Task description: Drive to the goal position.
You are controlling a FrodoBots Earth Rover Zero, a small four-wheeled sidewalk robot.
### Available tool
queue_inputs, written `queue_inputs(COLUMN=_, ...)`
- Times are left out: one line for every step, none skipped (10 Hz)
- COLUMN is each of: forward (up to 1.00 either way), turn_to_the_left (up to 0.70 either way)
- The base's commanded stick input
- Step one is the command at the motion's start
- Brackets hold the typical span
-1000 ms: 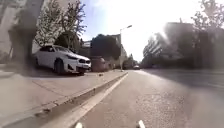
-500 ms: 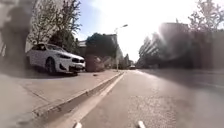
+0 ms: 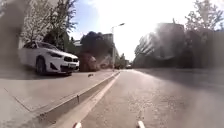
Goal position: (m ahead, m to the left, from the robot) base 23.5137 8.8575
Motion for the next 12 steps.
queue_inputs(forward=0.70, turn_to_the_left=-0.14)
queue_inputs(forward=0.70, turn_to_the_left=-0.14)
queue_inputs(forward=0.70, turn_to_the_left=-0.14)
queue_inputs(forward=0.70, turn_to_the_left=-0.14)
queue_inputs(forward=0.70, turn_to_the_left=-0.14)
queue_inputs(forward=0.70, turn_to_the_left=-0.14)
queue_inputs(forward=0.70, turn_to_the_left=-0.14)
queue_inputs(forward=0.70, turn_to_the_left=-0.14)
queue_inputs(forward=0.70, turn_to_the_left=-0.14)
queue_inputs(forward=0.70, turn_to_the_left=-0.14)
queue_inputs(forward=0.70, turn_to_the_left=-0.14)
queue_inputs(forward=0.70, turn_to_the_left=-0.14)
